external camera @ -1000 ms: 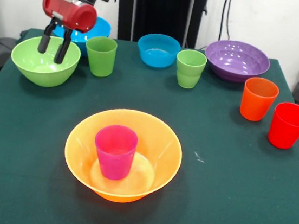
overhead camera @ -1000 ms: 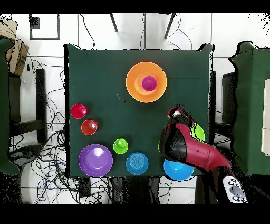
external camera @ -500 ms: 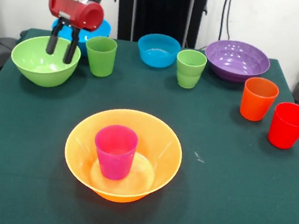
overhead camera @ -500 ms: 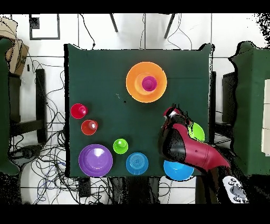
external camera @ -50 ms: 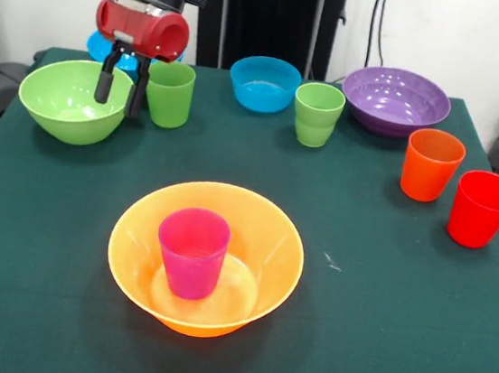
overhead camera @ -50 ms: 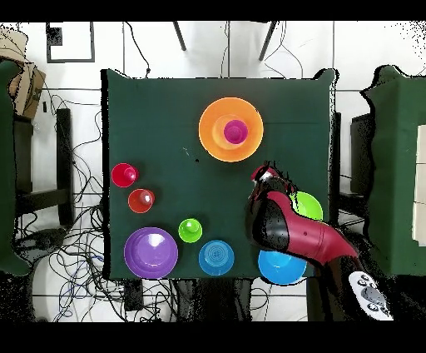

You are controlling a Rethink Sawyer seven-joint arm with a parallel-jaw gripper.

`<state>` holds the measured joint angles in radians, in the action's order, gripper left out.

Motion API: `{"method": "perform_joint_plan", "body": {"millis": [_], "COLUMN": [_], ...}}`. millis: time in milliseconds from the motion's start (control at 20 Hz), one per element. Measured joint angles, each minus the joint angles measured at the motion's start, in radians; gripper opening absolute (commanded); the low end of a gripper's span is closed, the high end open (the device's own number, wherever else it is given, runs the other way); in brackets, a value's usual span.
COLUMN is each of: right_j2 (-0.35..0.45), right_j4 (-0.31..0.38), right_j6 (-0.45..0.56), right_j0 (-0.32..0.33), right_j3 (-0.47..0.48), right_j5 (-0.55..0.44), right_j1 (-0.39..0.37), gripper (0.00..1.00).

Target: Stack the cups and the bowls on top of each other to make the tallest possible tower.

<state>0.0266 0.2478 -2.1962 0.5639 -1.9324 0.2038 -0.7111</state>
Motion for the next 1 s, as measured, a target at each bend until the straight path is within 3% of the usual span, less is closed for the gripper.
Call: {"method": "perform_joint_plan", "body": {"millis": [250, 600, 1000], "right_j2": [0.039, 0.136, 0.185], "right_j4": [0.0, 0.016, 0.032], "right_j6": [0.0, 0.0, 0.0], "right_j0": [0.034, 0.16, 0.211], "right_j3": [-0.002, -0.008, -0.016], "right_j5": [-0.032, -0.147, -0.214], "right_j1": [-0.004, -0.001, -0.007], "gripper": [1.0, 1.0, 1.0]}}
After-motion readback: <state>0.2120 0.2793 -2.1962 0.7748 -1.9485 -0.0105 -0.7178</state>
